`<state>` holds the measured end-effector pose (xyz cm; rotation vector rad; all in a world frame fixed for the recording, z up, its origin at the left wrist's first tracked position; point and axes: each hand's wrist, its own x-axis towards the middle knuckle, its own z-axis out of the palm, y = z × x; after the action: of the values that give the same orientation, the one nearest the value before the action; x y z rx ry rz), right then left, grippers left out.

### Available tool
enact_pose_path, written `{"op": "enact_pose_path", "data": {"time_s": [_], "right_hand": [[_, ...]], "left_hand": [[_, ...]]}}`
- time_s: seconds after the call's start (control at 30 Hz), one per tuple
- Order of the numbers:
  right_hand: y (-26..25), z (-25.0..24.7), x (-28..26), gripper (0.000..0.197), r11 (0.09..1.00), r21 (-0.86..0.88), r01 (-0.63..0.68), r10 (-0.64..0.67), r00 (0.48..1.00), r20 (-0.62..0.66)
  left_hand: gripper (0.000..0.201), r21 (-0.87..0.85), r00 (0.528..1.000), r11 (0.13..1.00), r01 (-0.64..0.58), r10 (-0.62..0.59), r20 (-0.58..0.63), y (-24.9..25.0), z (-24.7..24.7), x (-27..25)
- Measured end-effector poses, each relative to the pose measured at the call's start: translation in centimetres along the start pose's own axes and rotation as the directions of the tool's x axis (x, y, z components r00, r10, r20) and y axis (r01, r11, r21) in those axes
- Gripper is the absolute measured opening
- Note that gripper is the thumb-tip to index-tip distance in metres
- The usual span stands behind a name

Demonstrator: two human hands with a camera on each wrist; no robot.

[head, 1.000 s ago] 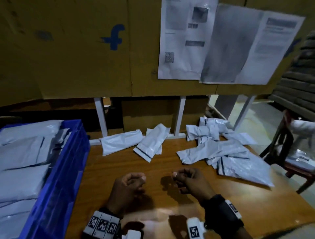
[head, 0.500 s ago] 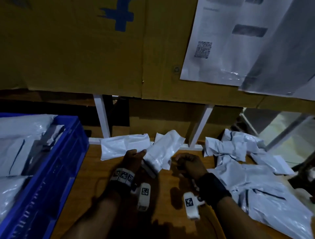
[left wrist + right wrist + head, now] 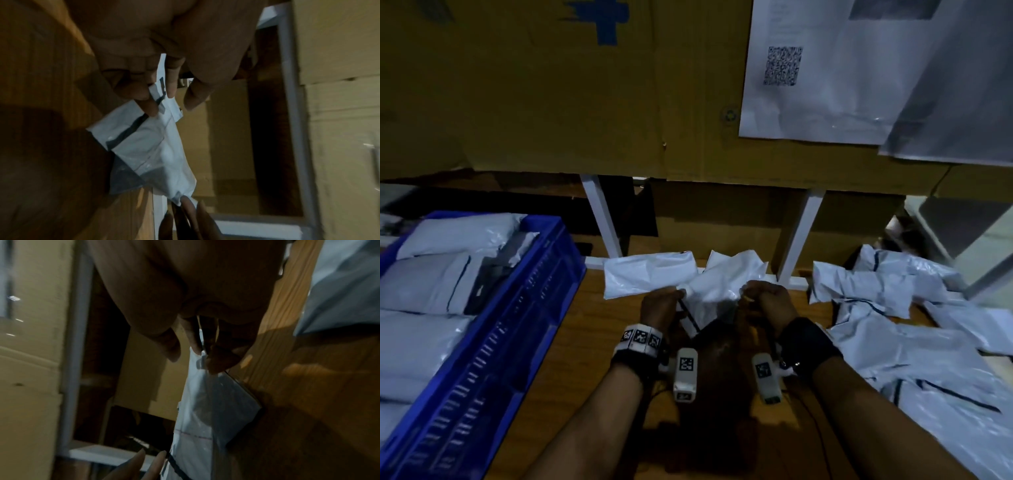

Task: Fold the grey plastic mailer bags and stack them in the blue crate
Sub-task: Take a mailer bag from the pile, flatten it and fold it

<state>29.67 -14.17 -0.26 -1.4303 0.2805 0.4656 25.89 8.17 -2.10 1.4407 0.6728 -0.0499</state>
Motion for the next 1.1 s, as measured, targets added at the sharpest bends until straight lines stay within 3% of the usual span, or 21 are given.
{"op": "enact_pose_path", "data": {"time_s": [0.13, 0.27, 0.53, 0.7, 0.8, 1.03, 1.1], "right_hand": [[1.7, -2.6, -4.8, 0.016, 0.996, -0.040, 0.081, -0.080, 0.996, 0.035], [5.1, -4.9, -10.6, 0.019, 0.988, -0.130, 0.081, -0.076, 0.996, 0.047], [14.7, -5.8, -22.6, 0.016, 0.953, -0.263, 0.148, -0.151, 0.988, 0.007], [20.1, -4.2, -29.0, 0.017, 0.973, -0.203, 0.105, -0.120, 0.991, -0.062], [22.1, -3.4, -31.3, 0.014, 0.986, -0.144, 0.081, -0.095, 0.991, -0.098], [24.0, -4.7, -32.1, 0.014, 0.872, -0.476, 0.110, -0.200, 0.969, -0.142], [23.7, -5.1, -32.8, 0.013, 0.842, -0.530, 0.100, -0.204, 0.969, -0.140]], "left_hand": [[0.015, -0.098, 0.990, 0.992, -0.077, 0.065, -0.124, -1.0, -1.3, -4.5], [0.016, 0.004, 0.975, 0.985, -0.172, 0.170, -0.145, -3.9, -3.8, -9.5], [0.022, 0.212, 0.981, 0.958, -0.196, 0.194, 0.028, -11.6, -9.6, -17.3], [0.030, 0.300, 0.956, 0.908, -0.292, 0.267, 0.123, -15.4, -12.3, -19.9], [0.028, 0.328, 0.937, 0.878, -0.348, 0.319, 0.141, -16.5, -12.6, -21.3], [0.029, 0.435, 0.955, 0.851, -0.295, 0.246, 0.166, -18.6, -12.5, -23.0], [0.031, 0.501, 0.944, 0.801, -0.327, 0.296, 0.143, -18.9, -12.6, -24.0]]}}
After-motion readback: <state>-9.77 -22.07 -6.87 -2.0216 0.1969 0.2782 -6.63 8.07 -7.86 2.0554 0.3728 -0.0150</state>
